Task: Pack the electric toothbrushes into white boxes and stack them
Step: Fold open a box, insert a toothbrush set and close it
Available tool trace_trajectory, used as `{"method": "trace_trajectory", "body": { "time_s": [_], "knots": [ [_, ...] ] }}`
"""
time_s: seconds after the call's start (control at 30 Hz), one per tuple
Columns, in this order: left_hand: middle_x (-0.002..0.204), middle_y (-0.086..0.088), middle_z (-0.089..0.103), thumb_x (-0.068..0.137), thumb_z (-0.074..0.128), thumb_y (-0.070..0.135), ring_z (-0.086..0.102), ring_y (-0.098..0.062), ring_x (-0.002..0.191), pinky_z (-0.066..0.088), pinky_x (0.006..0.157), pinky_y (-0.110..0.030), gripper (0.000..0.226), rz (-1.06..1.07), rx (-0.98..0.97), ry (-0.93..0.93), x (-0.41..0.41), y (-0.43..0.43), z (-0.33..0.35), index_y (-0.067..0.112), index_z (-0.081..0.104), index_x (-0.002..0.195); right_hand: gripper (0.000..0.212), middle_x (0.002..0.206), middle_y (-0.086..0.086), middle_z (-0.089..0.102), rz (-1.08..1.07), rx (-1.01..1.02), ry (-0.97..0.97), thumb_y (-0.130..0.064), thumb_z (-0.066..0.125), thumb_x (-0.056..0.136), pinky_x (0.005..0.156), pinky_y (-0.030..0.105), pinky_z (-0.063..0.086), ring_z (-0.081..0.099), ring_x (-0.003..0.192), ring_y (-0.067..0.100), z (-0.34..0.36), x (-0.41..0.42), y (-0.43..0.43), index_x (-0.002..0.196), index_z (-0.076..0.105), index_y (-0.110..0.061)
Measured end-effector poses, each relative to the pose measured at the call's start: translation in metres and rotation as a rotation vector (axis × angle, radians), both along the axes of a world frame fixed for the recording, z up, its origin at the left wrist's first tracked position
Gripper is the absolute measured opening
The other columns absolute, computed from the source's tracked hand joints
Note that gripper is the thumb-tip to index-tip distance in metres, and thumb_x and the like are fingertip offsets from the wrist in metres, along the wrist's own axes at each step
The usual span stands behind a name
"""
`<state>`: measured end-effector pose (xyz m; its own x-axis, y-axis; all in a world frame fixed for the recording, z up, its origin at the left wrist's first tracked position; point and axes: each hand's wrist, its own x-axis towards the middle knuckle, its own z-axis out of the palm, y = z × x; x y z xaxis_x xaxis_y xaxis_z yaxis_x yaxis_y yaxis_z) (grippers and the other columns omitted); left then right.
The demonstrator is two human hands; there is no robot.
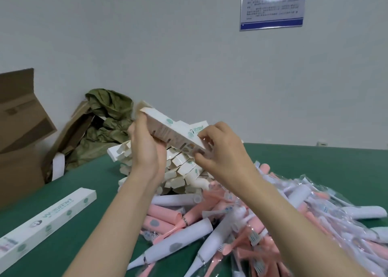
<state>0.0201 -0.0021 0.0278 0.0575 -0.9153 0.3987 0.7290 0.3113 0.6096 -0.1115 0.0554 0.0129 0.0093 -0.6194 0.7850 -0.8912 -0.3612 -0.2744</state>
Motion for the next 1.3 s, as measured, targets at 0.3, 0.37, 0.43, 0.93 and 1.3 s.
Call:
{"method": "trace_trajectory", "body": {
  "time_s": [0.3, 0.37, 0.43, 0.93, 1.3],
  "knots": [
    [0.127, -0.016, 0.05, 0.081, 0.052, 0.047, 0.05, -0.026, 0.116, 0.042, 0.099, -0.041, 0.079, -0.151, -0.111, 0.064, 0.004, 0.007, -0.025, 0.004, 0.031, 0.143, 0.031, 0.066, 0.017, 0.053, -0.157, -0.418, 0.274, 0.022, 0.068, 0.044, 0.044, 0.033, 0.039, 0.047, 0.055, 0.03, -0.013, 0.008, 0.002, 0.066, 0.055, 0.004],
    [0.126, -0.014, 0.049, 0.081, 0.057, 0.044, 0.049, -0.026, 0.115, 0.042, 0.097, -0.04, 0.08, -0.209, -0.138, 0.107, 0.01, 0.005, -0.026, 0.006, 0.028, 0.145, 0.037, 0.066, 0.016, 0.053, -0.154, -0.539, 0.331, 0.023, 0.067, 0.045, 0.048, 0.032, 0.035, 0.045, 0.054, 0.028, -0.017, 0.008, 0.0, 0.069, 0.052, -0.001],
    [0.122, -0.01, 0.055, 0.083, 0.055, 0.041, 0.053, -0.023, 0.112, 0.048, 0.093, -0.035, 0.07, -0.282, -0.169, 0.128, 0.015, 0.005, -0.027, 0.009, 0.035, 0.143, 0.045, 0.068, 0.015, 0.053, -0.14, -0.605, 0.35, 0.021, 0.064, 0.051, 0.053, 0.03, 0.03, 0.043, 0.056, 0.027, -0.02, 0.007, -0.002, 0.078, 0.042, -0.008],
    [0.098, 0.012, 0.059, 0.079, 0.071, 0.04, 0.056, -0.001, 0.088, 0.047, 0.077, -0.019, 0.037, 0.457, -0.84, -0.37, 0.049, 0.049, 0.047, 0.021, 0.05, 0.104, 0.033, 0.109, -0.011, 0.055, 0.215, -0.022, -0.2, -0.037, 0.05, 0.093, 0.089, 0.015, 0.04, 0.049, 0.102, -0.001, -0.009, 0.017, 0.01, 0.117, 0.054, -0.015],
    [0.084, 0.013, 0.057, 0.066, 0.08, 0.024, 0.05, -0.005, 0.083, 0.038, 0.077, -0.02, 0.03, 0.7, -0.672, -1.157, 0.01, 0.027, -0.025, 0.016, 0.061, 0.087, 0.033, 0.11, -0.013, 0.064, 0.638, 0.277, -1.003, -0.045, 0.036, 0.097, 0.072, 0.011, 0.049, 0.06, 0.097, -0.008, -0.008, 0.022, 0.002, 0.108, 0.064, -0.034]
  ]
}}
